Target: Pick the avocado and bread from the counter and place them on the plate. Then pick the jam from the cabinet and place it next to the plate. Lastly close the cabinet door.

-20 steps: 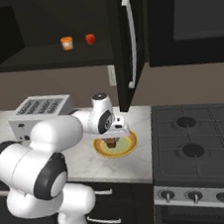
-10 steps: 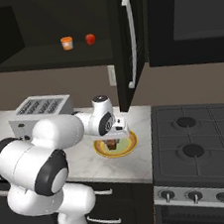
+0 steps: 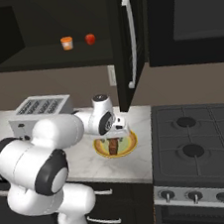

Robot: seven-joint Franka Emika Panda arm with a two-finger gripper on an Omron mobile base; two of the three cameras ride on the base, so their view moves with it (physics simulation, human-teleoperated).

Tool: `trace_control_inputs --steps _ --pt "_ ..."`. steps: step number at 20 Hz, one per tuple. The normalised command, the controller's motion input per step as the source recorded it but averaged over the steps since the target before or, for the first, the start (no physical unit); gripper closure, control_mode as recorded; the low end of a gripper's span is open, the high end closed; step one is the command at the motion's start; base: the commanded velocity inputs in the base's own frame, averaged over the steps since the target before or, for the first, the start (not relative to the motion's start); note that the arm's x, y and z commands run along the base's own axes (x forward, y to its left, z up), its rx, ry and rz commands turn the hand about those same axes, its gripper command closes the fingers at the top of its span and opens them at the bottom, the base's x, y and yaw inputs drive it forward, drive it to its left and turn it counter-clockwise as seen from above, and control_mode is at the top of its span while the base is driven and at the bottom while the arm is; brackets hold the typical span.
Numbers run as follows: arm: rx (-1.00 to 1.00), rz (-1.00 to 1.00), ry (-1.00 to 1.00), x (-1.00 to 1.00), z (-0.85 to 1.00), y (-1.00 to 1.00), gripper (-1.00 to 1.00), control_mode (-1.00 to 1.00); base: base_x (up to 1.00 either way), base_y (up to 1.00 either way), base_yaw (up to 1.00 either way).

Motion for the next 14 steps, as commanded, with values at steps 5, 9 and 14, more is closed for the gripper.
trace_control_inputs --steps 5,9,14 --pt "0.0 0.0 -0.31 -0.36 0.73 0.0 -1.0 -1.0 0.0 0.0 0.0" --pt "0.0 0.0 -0.33 -0.71 0.77 0.06 -1.0 -1.0 0.0 0.0 0.0" --pt "0.0 0.0 -0.19 -0.45 0.76 0.31 -1.0 -1.0 0.0 0.0 0.0"
